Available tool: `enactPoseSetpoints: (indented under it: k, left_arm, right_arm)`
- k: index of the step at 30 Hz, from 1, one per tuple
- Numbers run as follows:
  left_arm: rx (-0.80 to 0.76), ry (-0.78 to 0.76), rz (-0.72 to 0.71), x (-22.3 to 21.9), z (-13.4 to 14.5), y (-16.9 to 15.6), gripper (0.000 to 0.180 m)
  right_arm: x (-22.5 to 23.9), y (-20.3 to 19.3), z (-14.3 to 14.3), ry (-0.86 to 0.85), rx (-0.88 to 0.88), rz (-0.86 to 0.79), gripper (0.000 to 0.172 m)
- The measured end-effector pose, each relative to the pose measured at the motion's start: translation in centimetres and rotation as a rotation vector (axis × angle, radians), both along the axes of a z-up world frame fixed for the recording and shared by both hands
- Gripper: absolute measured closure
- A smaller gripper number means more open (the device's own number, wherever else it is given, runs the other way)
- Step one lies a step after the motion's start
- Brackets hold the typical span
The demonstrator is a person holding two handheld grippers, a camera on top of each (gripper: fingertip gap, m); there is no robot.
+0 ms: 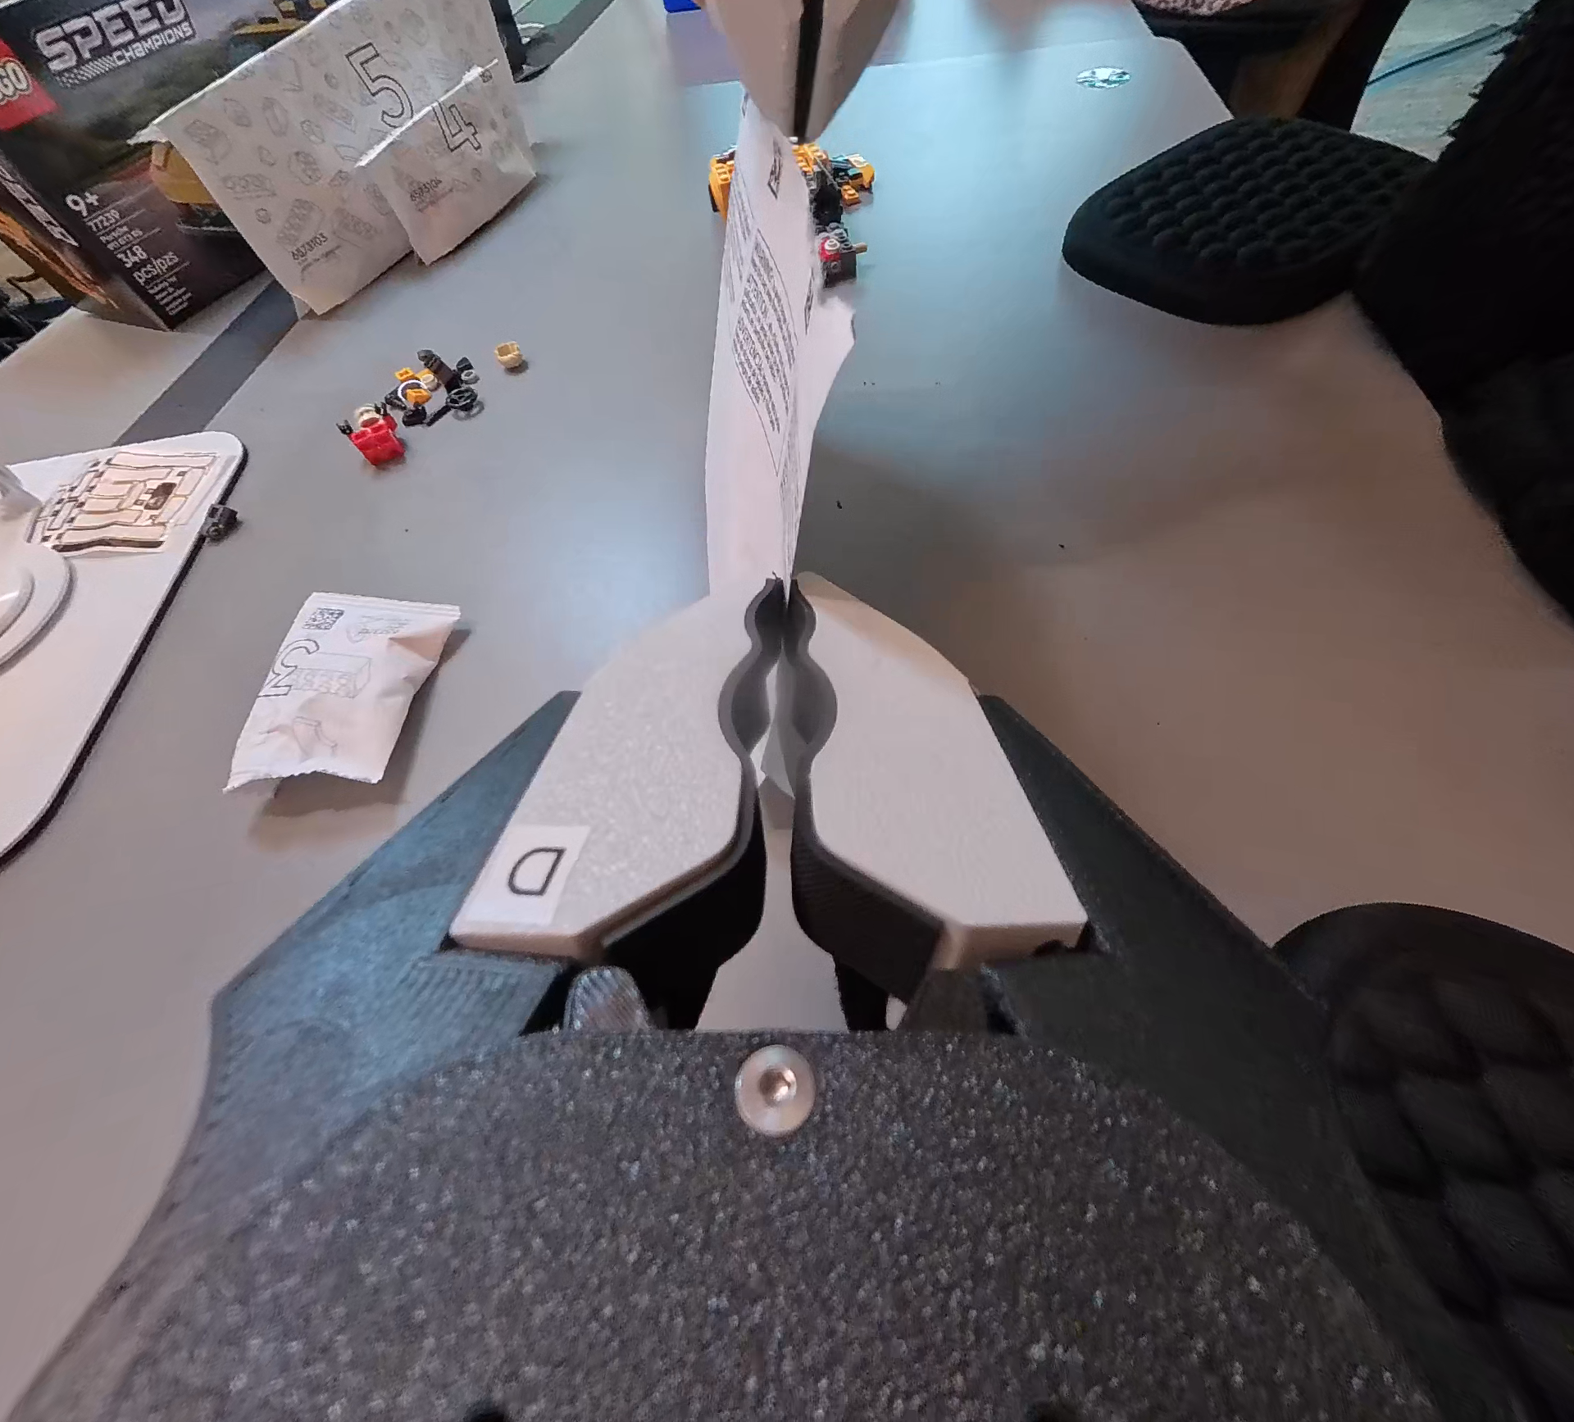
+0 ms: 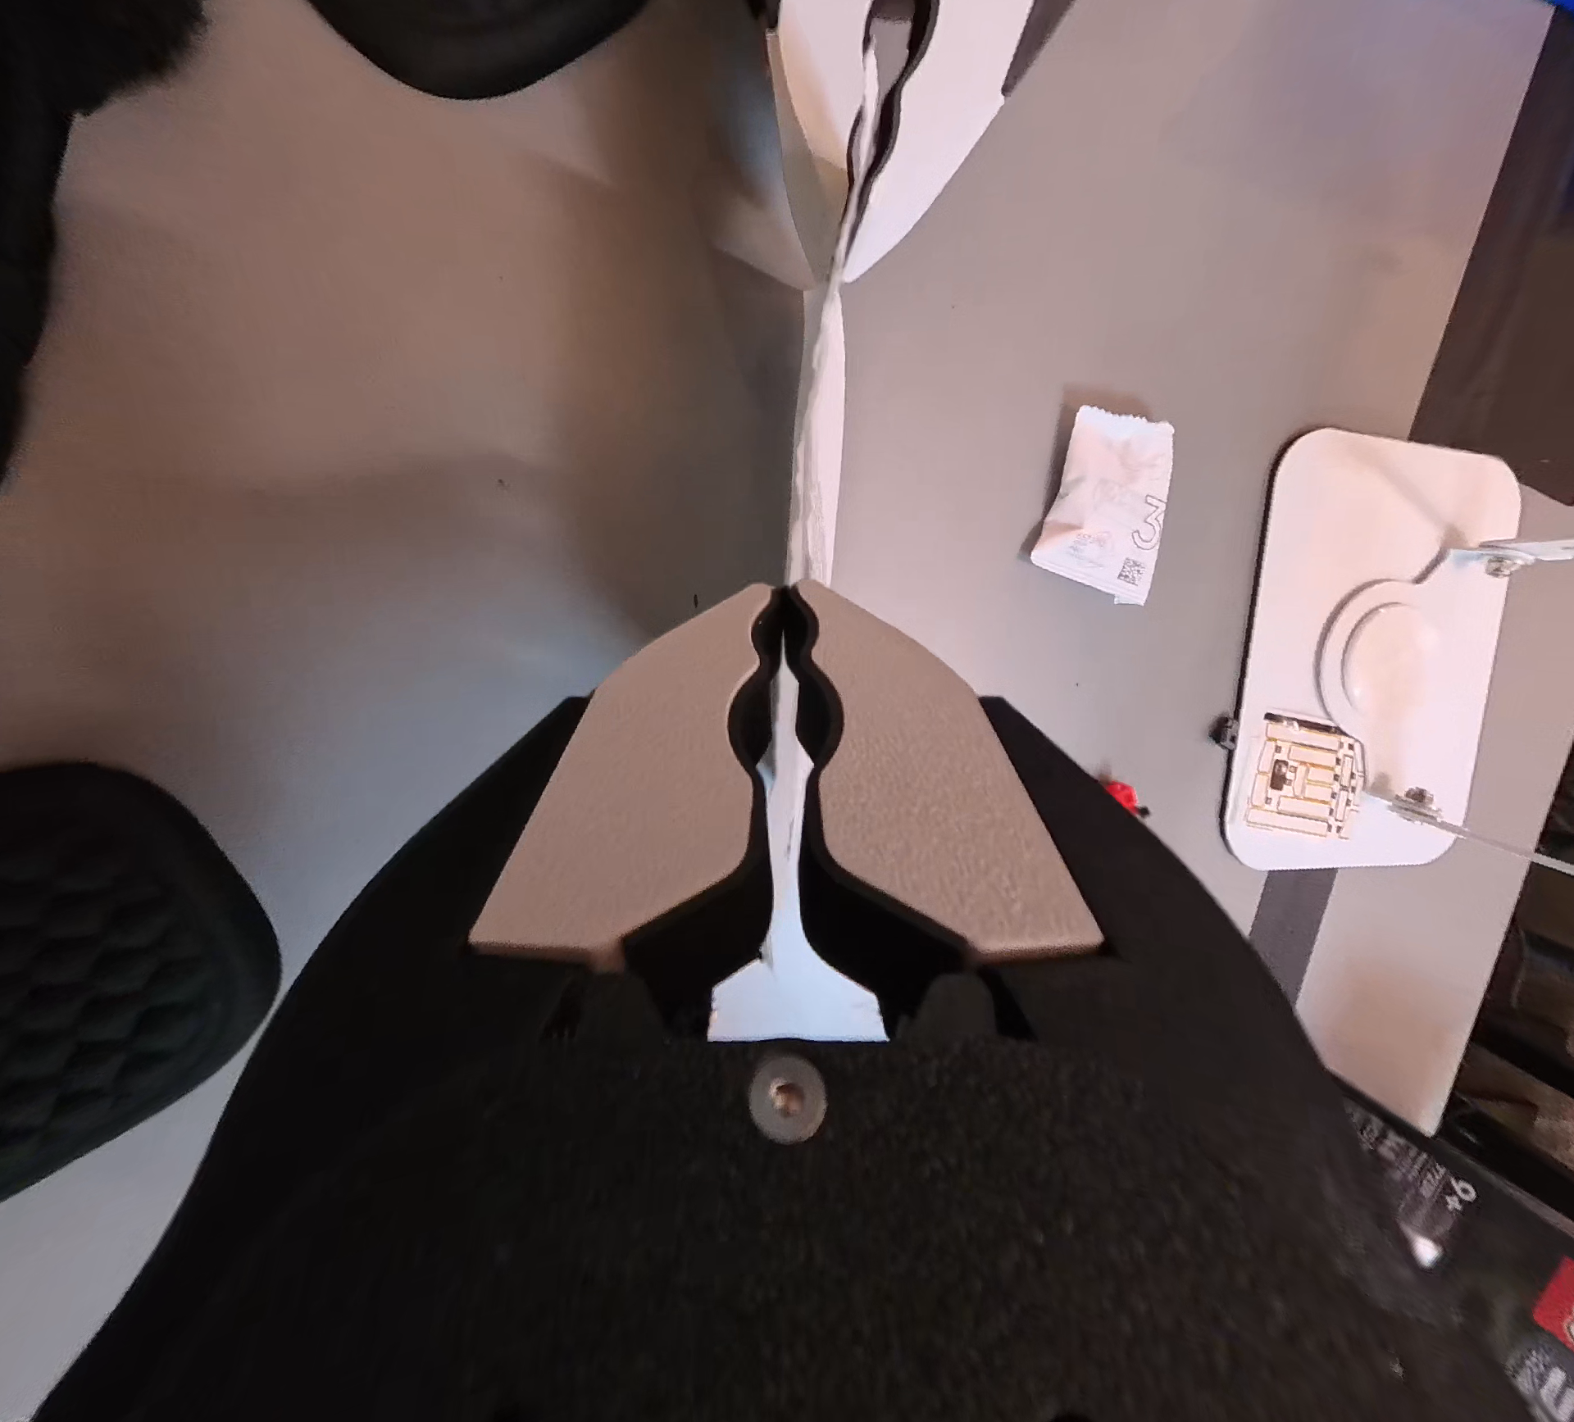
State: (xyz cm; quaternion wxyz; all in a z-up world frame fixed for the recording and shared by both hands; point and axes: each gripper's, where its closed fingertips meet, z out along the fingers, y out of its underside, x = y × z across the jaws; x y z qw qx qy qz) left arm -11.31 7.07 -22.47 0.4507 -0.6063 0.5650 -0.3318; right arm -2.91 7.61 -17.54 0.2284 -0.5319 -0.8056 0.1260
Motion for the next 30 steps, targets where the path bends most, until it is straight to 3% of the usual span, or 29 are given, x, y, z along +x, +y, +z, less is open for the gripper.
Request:
enactPoseSetpoints:
  k: [1,13,19,24,30]
  left_arm:
    - [-0.001,0.001,-0.004,0.0,0.0,0.0,0.180]
    - [0.008,0.009,-0.026,0.1,-0.2,-0.3,0.180]
    - [0.006,0.012,-0.032,0.2,-0.3,-0.4,0.180]
    - [-0.011,0.015,-0.022,0.1,-0.5,-0.2,0.180]
    - [-0.027,0.010,-0.017,-0.1,-0.5,-0.1,0.180]
  right_arm:
    - [0.2,0.3,-0.1,-0.005,0.000,-0.010,0.172]
    - [-0.3,2.9,-0.1,0.002,-0.126,-0.108,0.172]
    - [-0.7,3.8,-1.6,-0.090,-0.105,-0.148,0.172]
    - [-1.0,3.6,-3.3,-0.239,0.087,-0.004,0.172]
    - [-2.1,2.7,-4.5,-0.326,0.168,0.114,0.172]
